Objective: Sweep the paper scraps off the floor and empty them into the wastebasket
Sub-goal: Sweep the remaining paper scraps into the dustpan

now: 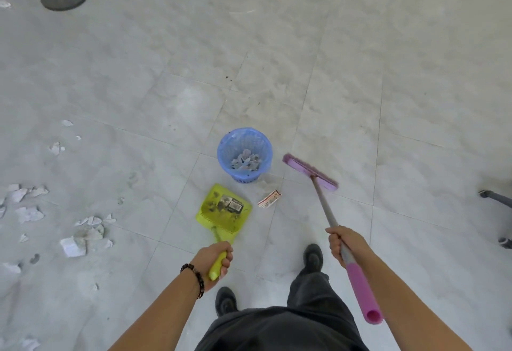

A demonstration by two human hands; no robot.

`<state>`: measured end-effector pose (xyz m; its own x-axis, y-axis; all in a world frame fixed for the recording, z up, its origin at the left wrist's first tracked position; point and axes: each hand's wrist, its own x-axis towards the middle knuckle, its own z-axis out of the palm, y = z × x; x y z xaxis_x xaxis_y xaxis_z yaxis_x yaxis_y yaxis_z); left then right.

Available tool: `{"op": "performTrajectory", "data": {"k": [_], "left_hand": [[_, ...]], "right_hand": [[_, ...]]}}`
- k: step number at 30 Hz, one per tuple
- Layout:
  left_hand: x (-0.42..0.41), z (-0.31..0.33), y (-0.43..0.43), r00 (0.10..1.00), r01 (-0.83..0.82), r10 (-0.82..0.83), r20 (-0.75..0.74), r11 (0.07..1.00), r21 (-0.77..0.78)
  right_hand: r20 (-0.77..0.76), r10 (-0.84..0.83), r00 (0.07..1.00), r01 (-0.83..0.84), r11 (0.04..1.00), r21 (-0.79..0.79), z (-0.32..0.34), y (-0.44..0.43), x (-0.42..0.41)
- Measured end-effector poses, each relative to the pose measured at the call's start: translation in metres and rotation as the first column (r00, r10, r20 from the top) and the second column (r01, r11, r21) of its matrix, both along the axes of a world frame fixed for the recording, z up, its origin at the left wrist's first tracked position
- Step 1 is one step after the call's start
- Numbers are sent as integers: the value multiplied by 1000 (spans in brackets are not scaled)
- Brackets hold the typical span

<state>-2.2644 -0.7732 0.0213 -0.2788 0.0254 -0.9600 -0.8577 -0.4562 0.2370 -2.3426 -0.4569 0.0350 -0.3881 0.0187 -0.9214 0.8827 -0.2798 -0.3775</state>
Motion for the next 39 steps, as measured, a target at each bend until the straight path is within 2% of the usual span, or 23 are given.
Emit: {"op": "performTrajectory", "data": {"k": [3, 7, 13, 16, 19, 22, 24, 31, 36, 39], "left_hand": [[-24, -5, 19, 998, -63, 63, 15, 998, -19], [-54, -5, 61, 988, -109, 116, 99, 991, -72], [-106, 2, 130, 961, 30, 3, 278, 993, -115], [-118, -3, 160, 942, 101, -36, 333, 978, -180], [-121, -12, 178, 930, 192, -94, 355, 948, -252], [-119, -19, 184, 925, 240, -123, 359, 923, -302], [-117, -21, 185, 927, 251, -130, 352, 912, -324], [-107, -32, 180, 948, 259, -173, 268, 908, -330], [-68, -26, 161, 969, 230, -178, 173, 908, -351], [-24, -17, 146, 976, 209, -170, 139, 913, -350]], "right_hand": [[-81, 175, 981, -168, 982, 88, -20, 13, -60], [-153, 405, 901, -386, 911, 143, -43, 34, -147], [-192, 531, 825, -516, 848, 122, -92, 55, -271], [-156, 565, 810, -557, 825, 97, -122, 57, -304], [-56, 716, 696, -695, 691, 201, -150, 71, -318], [102, 842, 530, -814, 472, 339, -174, 107, -308], [160, 862, 480, -838, 397, 375, -182, 136, -291], [306, 836, 456, -848, 304, 433, -159, 207, -192], [334, 834, 439, -846, 258, 466, -127, 200, -97], [330, 820, 467, -835, 286, 470, -112, 183, -39]]}}
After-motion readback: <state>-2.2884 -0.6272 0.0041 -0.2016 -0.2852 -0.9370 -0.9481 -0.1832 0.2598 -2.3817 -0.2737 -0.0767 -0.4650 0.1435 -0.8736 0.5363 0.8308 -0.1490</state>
